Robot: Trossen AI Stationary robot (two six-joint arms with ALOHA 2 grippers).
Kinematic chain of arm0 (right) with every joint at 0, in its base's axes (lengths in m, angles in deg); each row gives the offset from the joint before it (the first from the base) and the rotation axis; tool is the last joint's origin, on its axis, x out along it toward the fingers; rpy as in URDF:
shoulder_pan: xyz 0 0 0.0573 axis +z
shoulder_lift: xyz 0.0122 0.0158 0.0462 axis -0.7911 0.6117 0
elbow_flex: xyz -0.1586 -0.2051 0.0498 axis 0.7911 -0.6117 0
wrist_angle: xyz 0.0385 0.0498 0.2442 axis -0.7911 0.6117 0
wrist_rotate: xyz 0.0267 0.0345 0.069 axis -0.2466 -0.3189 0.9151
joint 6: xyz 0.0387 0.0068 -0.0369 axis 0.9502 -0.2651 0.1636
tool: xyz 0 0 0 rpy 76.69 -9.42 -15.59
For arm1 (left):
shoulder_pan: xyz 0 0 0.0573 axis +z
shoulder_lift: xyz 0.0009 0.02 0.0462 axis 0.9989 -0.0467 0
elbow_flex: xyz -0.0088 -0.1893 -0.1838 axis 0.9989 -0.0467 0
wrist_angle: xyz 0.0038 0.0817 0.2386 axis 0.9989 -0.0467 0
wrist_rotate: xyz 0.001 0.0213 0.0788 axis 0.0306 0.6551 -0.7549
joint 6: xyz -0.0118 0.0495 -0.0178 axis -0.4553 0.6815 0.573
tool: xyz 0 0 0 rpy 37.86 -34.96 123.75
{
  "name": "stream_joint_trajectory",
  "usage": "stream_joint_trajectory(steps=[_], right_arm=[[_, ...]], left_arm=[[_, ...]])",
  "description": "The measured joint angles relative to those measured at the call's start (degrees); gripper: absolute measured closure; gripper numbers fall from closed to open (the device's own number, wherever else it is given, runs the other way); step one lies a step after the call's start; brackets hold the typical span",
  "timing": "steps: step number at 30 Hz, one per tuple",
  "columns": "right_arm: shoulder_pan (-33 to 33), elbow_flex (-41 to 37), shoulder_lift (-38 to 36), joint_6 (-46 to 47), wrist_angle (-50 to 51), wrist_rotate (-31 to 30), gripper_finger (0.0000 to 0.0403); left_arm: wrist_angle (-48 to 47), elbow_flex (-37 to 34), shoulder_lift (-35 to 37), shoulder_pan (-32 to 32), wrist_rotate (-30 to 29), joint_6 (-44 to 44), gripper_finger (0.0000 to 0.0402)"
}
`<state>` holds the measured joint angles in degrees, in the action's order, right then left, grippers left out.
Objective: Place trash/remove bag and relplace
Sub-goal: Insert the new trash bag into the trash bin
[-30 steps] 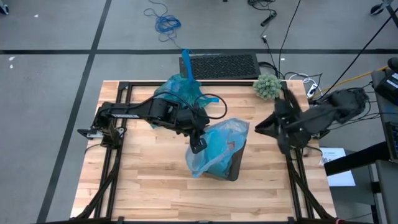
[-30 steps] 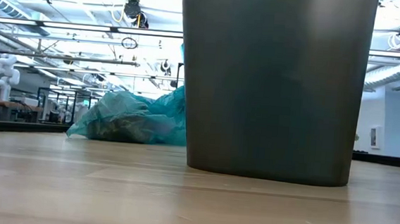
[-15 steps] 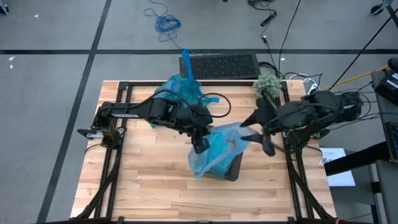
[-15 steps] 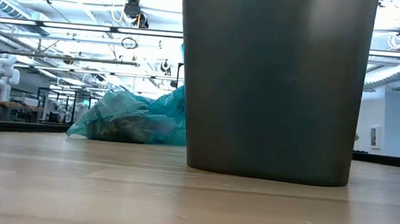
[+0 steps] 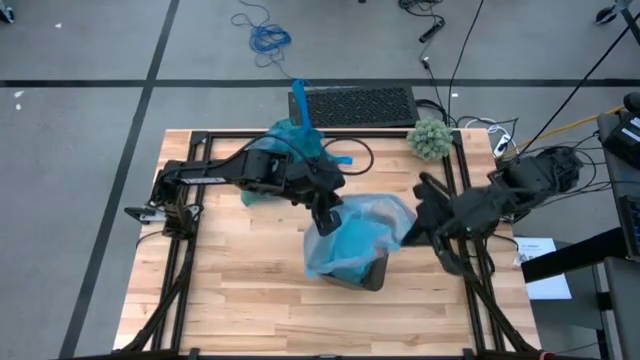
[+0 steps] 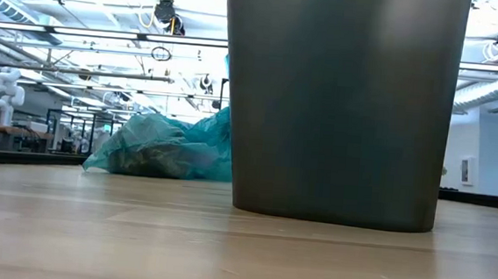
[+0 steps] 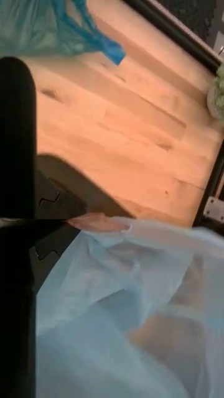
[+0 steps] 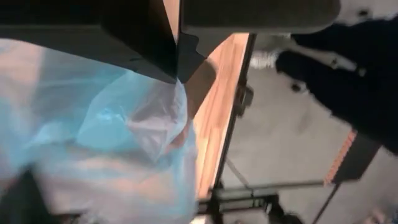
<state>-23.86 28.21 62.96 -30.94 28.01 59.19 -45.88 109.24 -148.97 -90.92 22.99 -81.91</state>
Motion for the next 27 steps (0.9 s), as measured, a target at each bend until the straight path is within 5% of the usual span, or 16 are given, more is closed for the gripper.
stream_joint_trajectory(steps=[16,27], right_arm=[[7.65,-11.60,0.75,6.18,-4.32,1.16,0.0403],[10.29,-17.44,1.06,7.20,-11.88,4.05,0.0403]], left_arm=[[1.88,-0.79,0.03,3.60,1.62,5.07,0.0402],[7.34,-14.93,5.84,3.51,4.58,0.90,0.0402]])
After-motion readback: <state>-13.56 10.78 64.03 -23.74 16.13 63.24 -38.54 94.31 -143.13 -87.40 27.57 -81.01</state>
